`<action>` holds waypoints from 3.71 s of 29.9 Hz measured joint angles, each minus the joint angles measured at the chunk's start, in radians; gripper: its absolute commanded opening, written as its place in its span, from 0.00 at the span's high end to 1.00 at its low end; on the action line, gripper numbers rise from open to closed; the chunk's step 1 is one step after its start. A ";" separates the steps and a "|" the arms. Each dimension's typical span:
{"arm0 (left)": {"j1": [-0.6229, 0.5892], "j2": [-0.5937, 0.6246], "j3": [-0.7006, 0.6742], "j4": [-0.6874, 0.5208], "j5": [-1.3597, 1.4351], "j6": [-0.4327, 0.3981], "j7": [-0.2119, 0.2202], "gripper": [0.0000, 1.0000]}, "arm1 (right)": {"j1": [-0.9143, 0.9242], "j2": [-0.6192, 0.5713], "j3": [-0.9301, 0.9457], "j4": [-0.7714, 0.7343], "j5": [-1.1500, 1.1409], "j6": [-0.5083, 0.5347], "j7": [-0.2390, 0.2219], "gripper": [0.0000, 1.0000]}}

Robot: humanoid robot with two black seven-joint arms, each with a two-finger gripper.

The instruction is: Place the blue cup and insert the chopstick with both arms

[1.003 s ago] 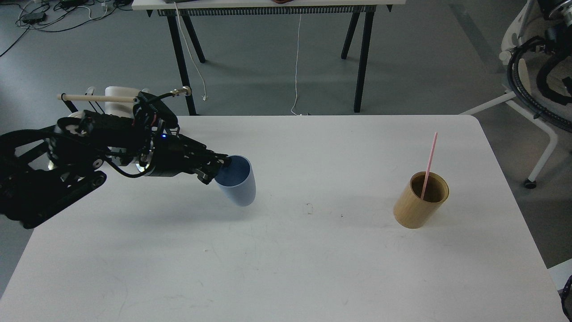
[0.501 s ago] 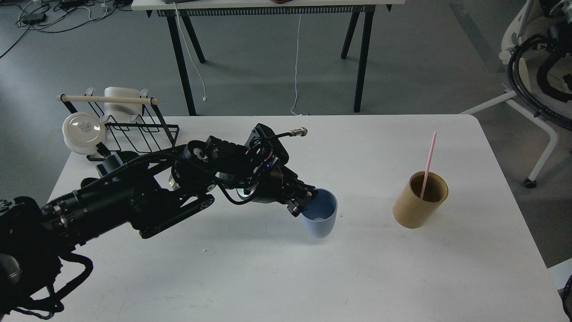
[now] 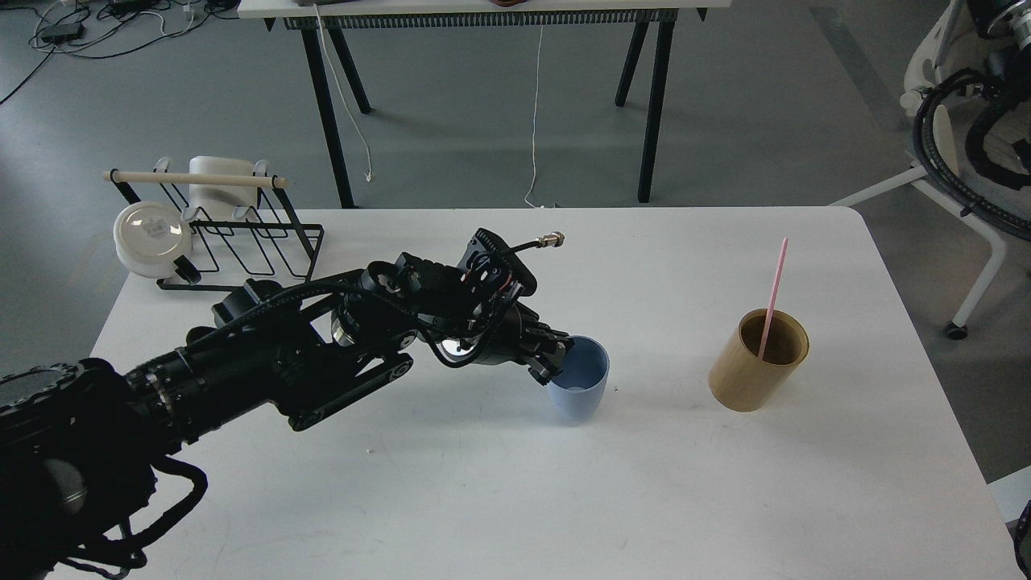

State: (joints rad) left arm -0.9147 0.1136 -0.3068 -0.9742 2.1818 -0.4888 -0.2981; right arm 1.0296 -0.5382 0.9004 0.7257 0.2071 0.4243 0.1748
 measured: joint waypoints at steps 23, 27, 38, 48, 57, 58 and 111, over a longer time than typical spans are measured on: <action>-0.005 0.041 -0.185 -0.036 -0.003 0.041 -0.018 0.01 | -0.003 -0.094 -0.107 0.067 -0.095 0.010 0.001 0.00; -0.032 0.084 -0.244 -0.034 -0.159 0.040 -0.052 0.01 | -0.002 -0.152 -0.149 0.110 -0.206 0.001 0.003 0.00; -0.171 0.182 -0.256 0.100 -1.043 0.035 -0.082 0.01 | -0.020 -0.365 -0.305 0.334 -0.480 -0.008 0.015 0.03; -0.183 0.184 -0.257 0.380 -1.880 0.000 -0.084 0.01 | -0.020 -0.475 -0.432 0.617 -0.971 -0.147 0.016 0.03; -0.141 0.248 -0.265 0.450 -2.300 0.000 -0.081 0.01 | -0.020 -0.516 -0.584 0.698 -1.408 -0.273 0.015 0.03; -0.133 0.257 -0.274 0.451 -2.326 0.000 -0.078 0.01 | -0.020 -0.520 -0.595 0.698 -1.422 -0.280 0.015 0.03; -0.011 0.271 -0.334 0.453 -2.426 0.000 -0.082 0.00 | -0.207 -0.349 -0.731 0.573 -1.684 -0.371 -0.063 0.99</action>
State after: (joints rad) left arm -0.9253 0.3847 -0.6412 -0.5215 -0.2440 -0.4887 -0.3804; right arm 0.8222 -0.8868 0.1692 1.2987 -1.4774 0.0535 0.1120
